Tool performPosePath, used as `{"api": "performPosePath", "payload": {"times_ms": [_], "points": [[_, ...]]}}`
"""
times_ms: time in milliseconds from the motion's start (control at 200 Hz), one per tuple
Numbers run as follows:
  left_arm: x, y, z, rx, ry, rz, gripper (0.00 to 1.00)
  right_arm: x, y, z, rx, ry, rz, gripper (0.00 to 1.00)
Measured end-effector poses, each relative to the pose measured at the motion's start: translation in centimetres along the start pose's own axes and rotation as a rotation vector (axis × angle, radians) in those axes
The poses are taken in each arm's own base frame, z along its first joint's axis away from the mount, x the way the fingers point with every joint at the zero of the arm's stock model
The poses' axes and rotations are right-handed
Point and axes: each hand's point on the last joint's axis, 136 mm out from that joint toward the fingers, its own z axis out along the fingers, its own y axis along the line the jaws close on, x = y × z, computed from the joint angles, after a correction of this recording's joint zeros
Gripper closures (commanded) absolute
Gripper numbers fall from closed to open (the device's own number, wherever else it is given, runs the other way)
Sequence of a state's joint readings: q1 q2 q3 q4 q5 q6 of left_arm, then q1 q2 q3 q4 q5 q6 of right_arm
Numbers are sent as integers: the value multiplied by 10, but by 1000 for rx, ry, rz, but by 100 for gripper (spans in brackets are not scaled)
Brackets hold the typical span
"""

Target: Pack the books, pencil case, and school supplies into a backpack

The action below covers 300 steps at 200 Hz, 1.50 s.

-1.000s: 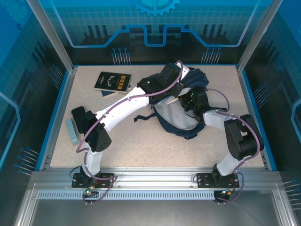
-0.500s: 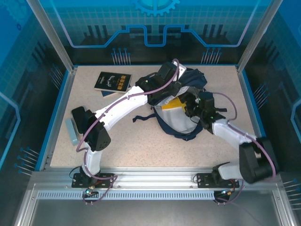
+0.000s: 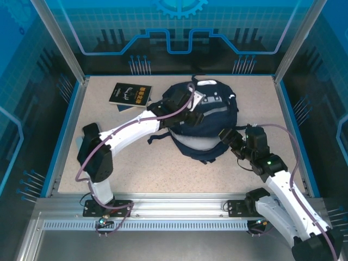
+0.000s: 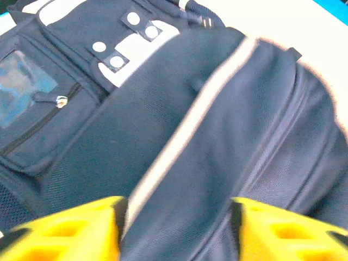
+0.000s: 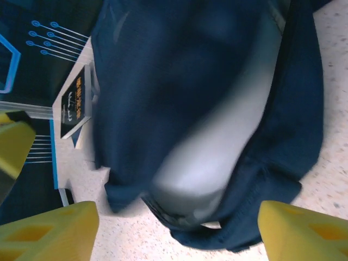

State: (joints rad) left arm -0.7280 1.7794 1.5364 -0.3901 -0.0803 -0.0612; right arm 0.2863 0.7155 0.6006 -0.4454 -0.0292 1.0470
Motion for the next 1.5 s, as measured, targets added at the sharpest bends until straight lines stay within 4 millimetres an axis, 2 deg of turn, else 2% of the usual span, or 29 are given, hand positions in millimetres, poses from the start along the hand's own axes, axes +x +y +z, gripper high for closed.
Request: {"api": "performPosePath", "payload": {"times_ms": [130,230,345,355,440,550,660,800,860,1060,1201,1386,1501], "points": [[9,14,-21,-15,-18,-99,14,-2,5,-7,3,7,-80,10],[12,41,-36,-59,-39,-204,11,-8,19,-4,0,25,-123,8],[21,94,-44,-152,-56,-338,9,-15,42,13,-4,63,-175,7],[24,106,-44,-175,-56,-362,9,-14,44,16,-4,71,-181,7],[34,150,-46,-263,-56,-460,8,-10,55,32,-10,106,-211,7],[46,205,-40,-350,-66,-584,7,-1,64,56,-5,157,-231,8],[59,255,-18,-416,-31,-679,6,2,74,75,-7,183,-245,9],[64,302,5,-469,-19,-752,6,5,90,91,-24,200,-261,9],[71,320,9,-491,-13,-791,6,6,92,96,-27,206,-263,9],[107,370,9,-580,21,-910,13,9,91,107,-19,223,-262,9],[124,395,17,-628,57,-957,18,9,91,110,-15,228,-262,9],[132,408,35,-623,116,-992,20,6,100,110,-32,228,-266,9],[133,412,37,-626,155,-1005,19,6,101,113,-33,236,-265,9]]}}
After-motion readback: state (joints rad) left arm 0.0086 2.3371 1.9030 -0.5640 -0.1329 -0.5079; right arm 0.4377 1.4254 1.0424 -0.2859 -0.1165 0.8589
